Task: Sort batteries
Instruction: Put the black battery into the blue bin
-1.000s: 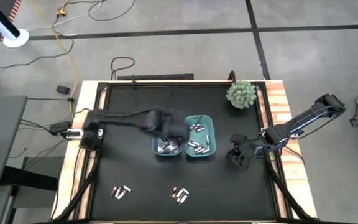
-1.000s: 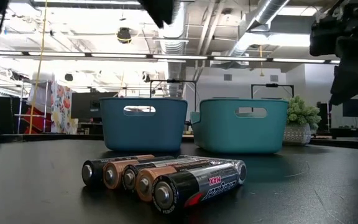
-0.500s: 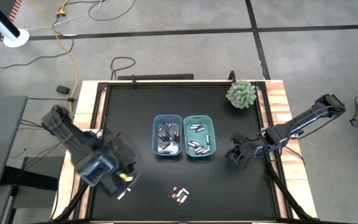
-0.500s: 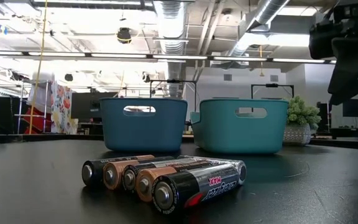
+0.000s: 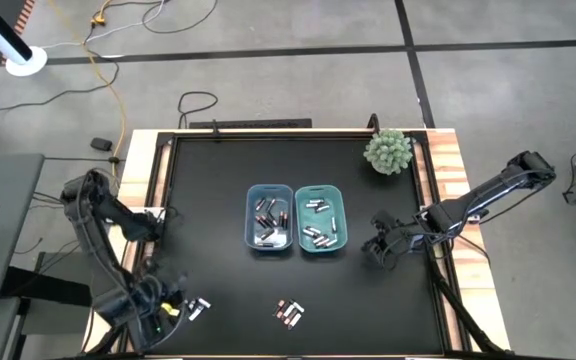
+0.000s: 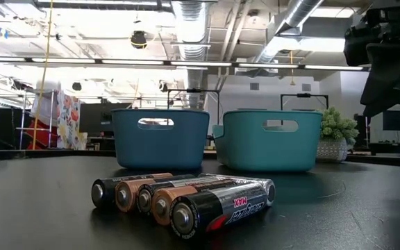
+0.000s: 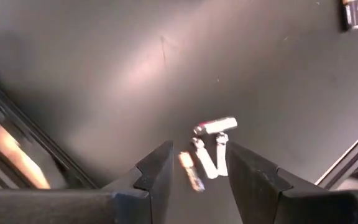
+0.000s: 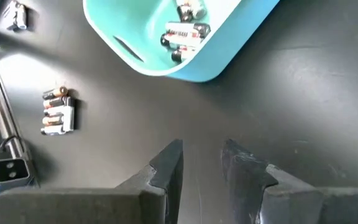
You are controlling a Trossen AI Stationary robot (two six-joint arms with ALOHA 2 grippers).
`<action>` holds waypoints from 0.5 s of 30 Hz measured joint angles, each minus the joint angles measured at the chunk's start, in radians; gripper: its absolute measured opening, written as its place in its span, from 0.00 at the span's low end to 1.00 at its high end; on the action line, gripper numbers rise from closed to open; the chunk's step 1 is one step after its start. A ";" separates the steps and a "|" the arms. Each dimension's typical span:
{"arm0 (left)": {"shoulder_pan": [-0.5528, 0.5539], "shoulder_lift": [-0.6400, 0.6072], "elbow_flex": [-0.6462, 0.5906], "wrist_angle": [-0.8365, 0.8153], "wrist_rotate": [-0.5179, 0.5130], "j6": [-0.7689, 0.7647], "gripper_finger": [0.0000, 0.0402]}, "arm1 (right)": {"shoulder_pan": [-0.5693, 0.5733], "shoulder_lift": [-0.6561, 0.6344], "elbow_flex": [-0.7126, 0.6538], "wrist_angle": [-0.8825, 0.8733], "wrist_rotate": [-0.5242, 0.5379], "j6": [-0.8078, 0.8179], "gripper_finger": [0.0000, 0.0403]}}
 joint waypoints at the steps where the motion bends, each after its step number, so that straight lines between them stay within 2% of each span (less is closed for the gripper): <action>1: -0.010 0.000 -0.015 0.022 0.001 -0.050 0.35 | 0.000 0.000 0.000 0.000 0.009 0.000 0.31; 7: -0.031 0.000 -0.145 0.228 0.023 -0.258 0.35 | 0.000 0.000 0.000 -0.002 0.045 -0.002 0.31; 11: -0.028 0.000 -0.242 0.332 0.102 -0.330 0.35 | 0.000 0.000 0.000 -0.002 0.045 -0.003 0.31; 15: -0.026 0.000 -0.308 0.421 0.135 -0.342 0.35 | 0.000 0.000 0.000 -0.002 0.045 -0.010 0.31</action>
